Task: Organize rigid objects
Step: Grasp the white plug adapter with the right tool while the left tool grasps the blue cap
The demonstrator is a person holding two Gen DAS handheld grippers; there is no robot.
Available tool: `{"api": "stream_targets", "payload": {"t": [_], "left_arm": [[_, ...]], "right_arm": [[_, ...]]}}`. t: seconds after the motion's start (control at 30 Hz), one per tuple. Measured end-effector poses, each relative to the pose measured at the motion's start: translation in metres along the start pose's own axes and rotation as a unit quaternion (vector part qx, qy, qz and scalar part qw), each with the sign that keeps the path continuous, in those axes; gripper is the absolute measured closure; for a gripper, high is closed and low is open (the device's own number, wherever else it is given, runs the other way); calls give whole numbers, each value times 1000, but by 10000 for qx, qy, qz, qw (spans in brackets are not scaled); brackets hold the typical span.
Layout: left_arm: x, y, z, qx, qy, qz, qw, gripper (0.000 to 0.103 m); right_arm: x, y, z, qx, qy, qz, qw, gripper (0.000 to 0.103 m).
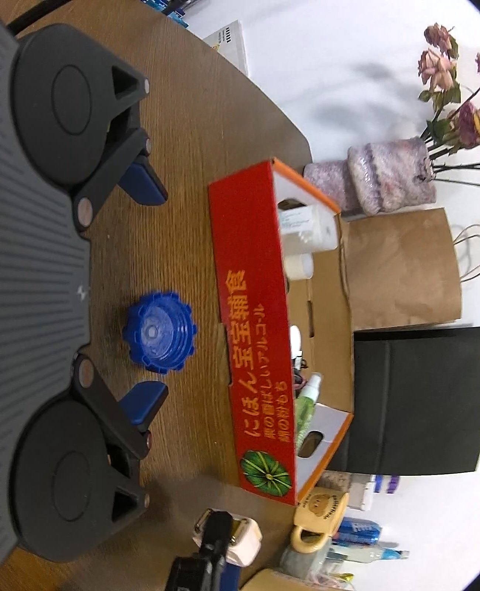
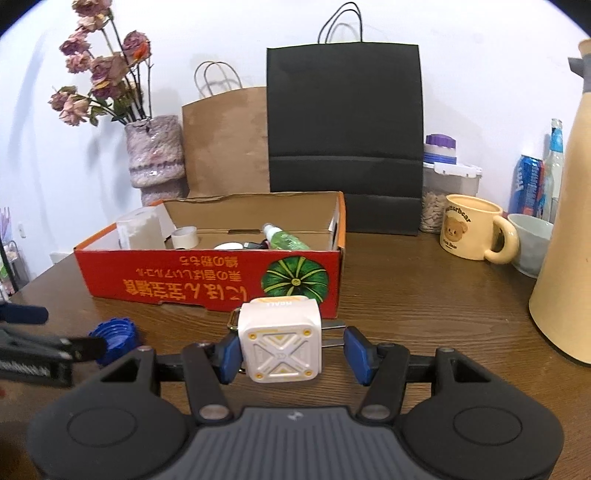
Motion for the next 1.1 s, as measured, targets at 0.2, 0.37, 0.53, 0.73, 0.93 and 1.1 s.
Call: {"api": "stream_targets", "payload": {"t": [0.2, 0.37, 0.53, 0.73, 0.93, 1.1], "left_arm": [[0, 6, 19, 224, -62, 3, 9997, 0], [-1, 8, 25, 142, -124, -38, 9998, 12], [-3, 10, 22, -180, -124, -125, 9997, 48], [-2, 9, 9, -185, 153, -146, 9996, 48], [-4, 6, -2, -175, 246, -185, 9994, 48], [-5, 1, -16, -161, 346, -150, 9992, 48]], "right_arm": [[-1, -5, 2, -3, 9, -22, 10000, 46], [-2, -6, 5, 4, -13, -1, 10000, 46], [-2, -8, 6, 13, 6, -29, 10000, 47], [-3, -9, 4, -29, 53, -54, 10000, 47], [-3, -10, -2, -87, 139, -93, 9998, 46], [-1, -11, -13, -72, 243, -83, 9996, 46]]}}
Point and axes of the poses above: each gripper's, at about its wrist camera, not at the fingertips, and z roughly the way its jaws point, y to its right, x to its top, the point moved 4 cm from there along z, roughly the way its jaws point, and after that the axes turned 15 degrees about -z, right-handed, at the moved point
